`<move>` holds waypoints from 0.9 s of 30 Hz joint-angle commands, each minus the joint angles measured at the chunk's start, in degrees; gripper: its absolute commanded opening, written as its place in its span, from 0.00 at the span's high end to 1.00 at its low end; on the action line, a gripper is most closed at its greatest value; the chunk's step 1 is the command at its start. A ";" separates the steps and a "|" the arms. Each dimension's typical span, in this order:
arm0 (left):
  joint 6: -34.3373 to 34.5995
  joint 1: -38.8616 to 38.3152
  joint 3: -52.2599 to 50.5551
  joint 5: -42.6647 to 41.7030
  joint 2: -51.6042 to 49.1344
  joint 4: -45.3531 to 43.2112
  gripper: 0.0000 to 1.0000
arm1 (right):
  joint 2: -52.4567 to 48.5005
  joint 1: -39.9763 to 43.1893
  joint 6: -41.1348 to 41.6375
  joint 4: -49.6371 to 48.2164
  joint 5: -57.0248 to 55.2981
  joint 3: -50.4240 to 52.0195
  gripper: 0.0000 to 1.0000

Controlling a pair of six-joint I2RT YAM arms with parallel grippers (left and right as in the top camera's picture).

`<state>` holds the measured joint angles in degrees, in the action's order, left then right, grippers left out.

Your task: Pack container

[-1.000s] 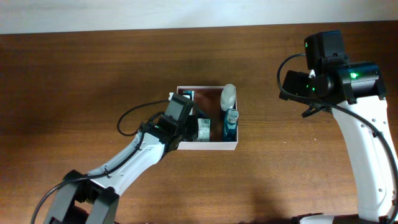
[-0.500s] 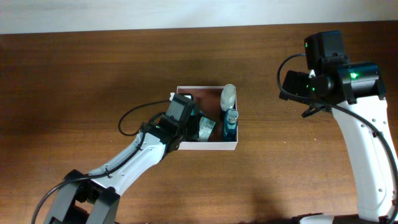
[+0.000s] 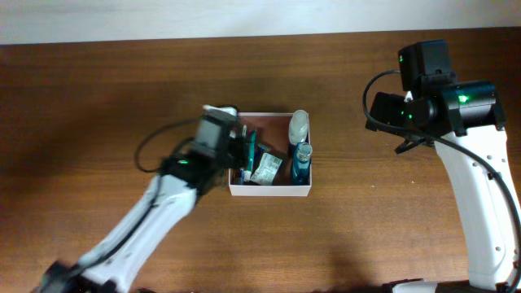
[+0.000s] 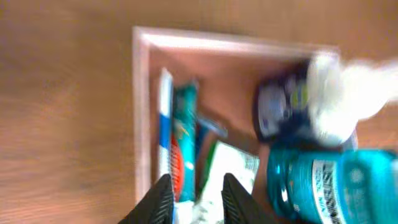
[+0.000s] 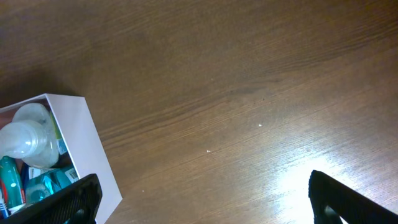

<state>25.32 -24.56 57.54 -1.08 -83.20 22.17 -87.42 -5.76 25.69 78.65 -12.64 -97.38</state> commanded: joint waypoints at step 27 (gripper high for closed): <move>-4.59 19.74 1.11 0.00 10.80 13.07 0.01 | -0.17 0.17 0.02 0.00 -0.48 -0.76 0.01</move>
<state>21.63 -5.02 57.98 -1.06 -73.28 35.18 -87.42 -5.76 25.67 78.65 -12.62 -97.38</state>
